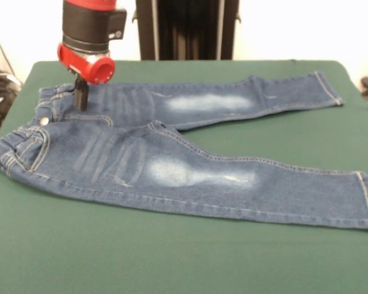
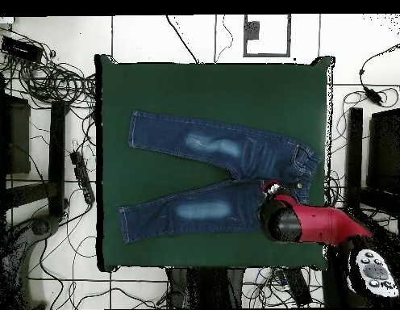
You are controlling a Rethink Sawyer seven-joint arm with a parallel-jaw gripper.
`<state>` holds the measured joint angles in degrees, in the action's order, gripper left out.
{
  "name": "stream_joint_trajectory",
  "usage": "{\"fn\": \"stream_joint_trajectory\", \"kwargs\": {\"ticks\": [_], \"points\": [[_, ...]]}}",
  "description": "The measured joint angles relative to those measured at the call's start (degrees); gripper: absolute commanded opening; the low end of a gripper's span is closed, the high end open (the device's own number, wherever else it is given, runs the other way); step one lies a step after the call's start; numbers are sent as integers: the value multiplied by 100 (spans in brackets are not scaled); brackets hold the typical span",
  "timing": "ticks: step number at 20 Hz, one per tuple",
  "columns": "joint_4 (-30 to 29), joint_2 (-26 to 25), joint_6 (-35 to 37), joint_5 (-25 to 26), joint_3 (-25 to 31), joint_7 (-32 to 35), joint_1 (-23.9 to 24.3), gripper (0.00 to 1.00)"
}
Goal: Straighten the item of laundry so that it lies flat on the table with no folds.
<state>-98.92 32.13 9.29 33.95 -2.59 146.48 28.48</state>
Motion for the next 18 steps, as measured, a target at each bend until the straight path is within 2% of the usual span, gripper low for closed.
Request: {"fn": "stream_joint_trajectory", "kwargs": {"ticks": [2,3,9,17,18], "points": [[60,-84,-11,-7,-208,0,-209,0],[155,-246,-11,-53,-477,0,-460,0],[409,-720,-14,-376,-1093,1,-1021,0],[709,-1470,-117,-1391,-2050,20,-1884,0],[742,-1600,-133,-1635,-2235,54,-2052,0]]}}
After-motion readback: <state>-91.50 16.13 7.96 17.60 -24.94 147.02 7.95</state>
